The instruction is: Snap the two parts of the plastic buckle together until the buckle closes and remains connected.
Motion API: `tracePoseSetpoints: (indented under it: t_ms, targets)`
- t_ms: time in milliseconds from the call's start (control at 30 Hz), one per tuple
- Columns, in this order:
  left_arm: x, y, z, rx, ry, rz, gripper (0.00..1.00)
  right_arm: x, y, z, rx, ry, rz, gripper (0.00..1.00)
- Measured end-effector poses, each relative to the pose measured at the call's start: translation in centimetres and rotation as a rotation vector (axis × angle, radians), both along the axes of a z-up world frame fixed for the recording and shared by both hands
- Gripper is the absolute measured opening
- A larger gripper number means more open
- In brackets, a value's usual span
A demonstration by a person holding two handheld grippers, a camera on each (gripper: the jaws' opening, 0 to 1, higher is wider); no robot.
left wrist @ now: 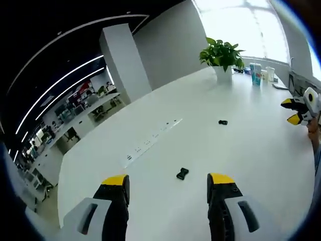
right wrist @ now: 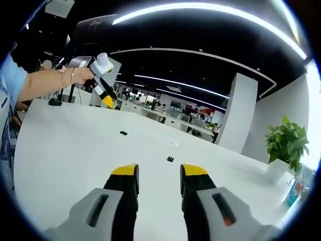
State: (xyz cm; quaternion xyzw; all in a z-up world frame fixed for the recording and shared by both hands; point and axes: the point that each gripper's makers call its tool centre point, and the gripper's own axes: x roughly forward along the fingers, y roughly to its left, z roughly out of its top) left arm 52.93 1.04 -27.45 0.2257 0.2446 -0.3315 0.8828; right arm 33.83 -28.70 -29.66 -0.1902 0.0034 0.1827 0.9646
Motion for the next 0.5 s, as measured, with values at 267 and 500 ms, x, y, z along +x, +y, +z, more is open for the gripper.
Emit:
tracePoseSetpoints:
  t_ms: [267, 500]
  targets:
    - [0.7, 0.2, -0.5, 0.011, 0.020, 0.005, 0.63, 0.0, 0.2, -0.1, 0.002, 0.005, 0.008, 0.33]
    - [1.2, 0.4, -0.8, 0.026, 0.034, 0.006, 0.63, -0.1, 0.2, -0.1, 0.006, 0.004, 0.012, 0.32]
